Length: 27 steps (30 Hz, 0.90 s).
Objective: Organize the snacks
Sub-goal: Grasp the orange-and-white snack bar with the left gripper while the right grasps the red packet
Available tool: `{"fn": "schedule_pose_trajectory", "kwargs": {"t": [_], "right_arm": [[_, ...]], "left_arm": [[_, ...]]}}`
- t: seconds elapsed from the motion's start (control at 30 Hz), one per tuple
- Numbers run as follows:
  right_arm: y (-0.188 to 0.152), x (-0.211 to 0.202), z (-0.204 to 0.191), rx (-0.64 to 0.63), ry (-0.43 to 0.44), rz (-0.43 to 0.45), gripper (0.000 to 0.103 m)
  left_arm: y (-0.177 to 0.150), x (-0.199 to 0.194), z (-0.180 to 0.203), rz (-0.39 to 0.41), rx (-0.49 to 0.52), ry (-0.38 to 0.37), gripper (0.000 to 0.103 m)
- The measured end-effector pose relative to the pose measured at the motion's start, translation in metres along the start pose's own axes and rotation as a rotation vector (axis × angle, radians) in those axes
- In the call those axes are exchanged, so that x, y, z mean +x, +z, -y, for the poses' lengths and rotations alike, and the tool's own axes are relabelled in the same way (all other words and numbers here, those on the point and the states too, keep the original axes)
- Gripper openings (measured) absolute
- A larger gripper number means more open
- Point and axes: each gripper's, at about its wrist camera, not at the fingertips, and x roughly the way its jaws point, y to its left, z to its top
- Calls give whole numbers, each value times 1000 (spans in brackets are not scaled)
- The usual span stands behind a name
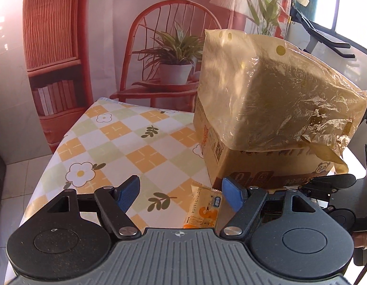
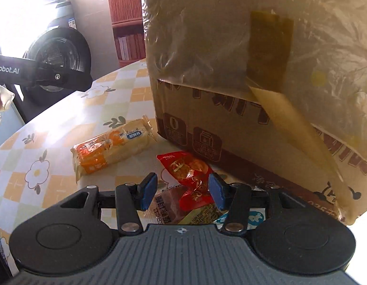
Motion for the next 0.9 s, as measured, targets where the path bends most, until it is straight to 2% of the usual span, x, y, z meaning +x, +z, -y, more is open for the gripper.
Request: {"fn": "schedule_pose_trajectory", "kwargs": {"t": [0.13, 0.27, 0.4, 0.63, 0.87, 0.9], "right_arm": [[3, 21, 2, -19, -26, -48, 51], [3, 25, 3, -13, -37, -45, 46], [1, 17, 5, 5, -38, -17, 21], [-4, -13, 6, 88, 18, 58, 21], [-18, -40, 13, 156, 11, 97, 21], [-21, -43, 14, 160, 9, 101, 21]], "left_arm": [[-6, 5, -4, -15, -10, -3, 78], [-12, 10, -4, -28, -10, -7, 77], [-18, 16, -1, -51, -1, -21, 76], [-30, 35, 15, -98, 48, -53, 76], [-40, 65, 32, -154, 102, -39, 76], [-41, 69, 32, -163, 102, -32, 70]]}}
